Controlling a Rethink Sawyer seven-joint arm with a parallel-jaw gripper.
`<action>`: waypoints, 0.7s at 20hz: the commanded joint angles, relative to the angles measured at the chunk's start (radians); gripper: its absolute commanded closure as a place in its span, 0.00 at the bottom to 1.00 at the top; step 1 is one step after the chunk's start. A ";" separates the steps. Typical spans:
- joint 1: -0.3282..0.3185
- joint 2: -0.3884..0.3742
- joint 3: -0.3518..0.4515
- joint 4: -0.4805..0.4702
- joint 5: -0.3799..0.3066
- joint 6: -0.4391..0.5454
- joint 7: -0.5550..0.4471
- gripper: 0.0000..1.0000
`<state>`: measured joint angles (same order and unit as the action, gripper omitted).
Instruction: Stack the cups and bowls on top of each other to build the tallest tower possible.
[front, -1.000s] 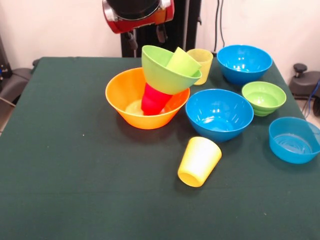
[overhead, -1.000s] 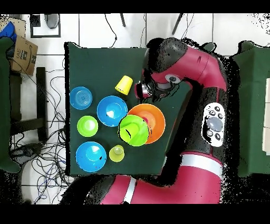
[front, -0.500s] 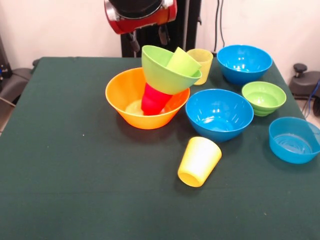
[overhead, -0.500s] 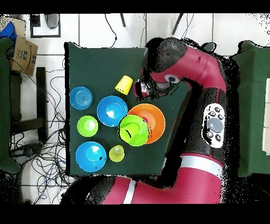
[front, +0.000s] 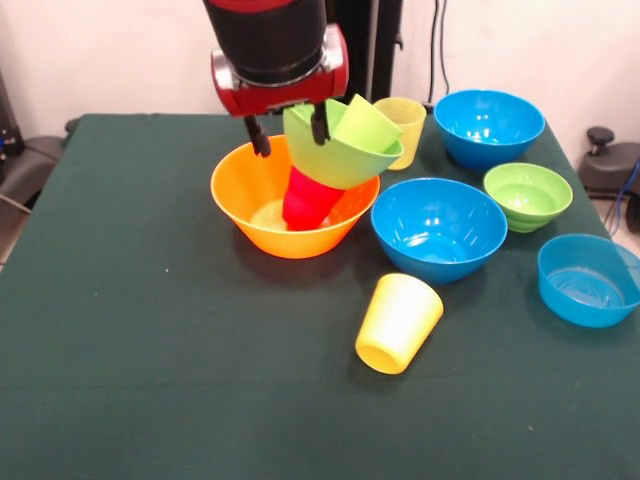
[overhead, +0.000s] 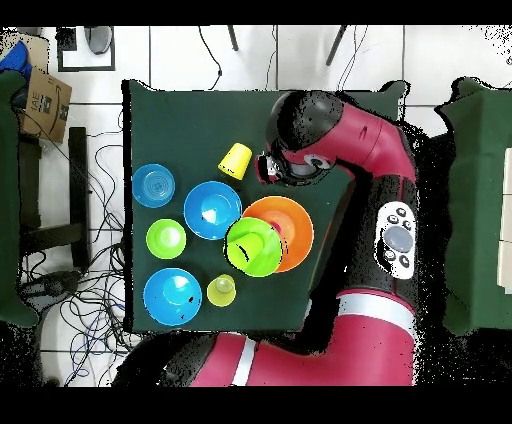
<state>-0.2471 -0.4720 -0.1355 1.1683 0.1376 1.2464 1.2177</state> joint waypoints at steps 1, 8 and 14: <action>0.006 0.055 0.117 0.107 -0.057 -0.068 0.007 0.00; -0.007 0.061 0.134 0.102 -0.060 -0.024 -0.016 0.00; -0.008 0.058 0.134 0.068 -0.065 0.050 -0.009 0.00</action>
<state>-0.2473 -0.4642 -0.1157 1.1996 0.1283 1.2156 1.2177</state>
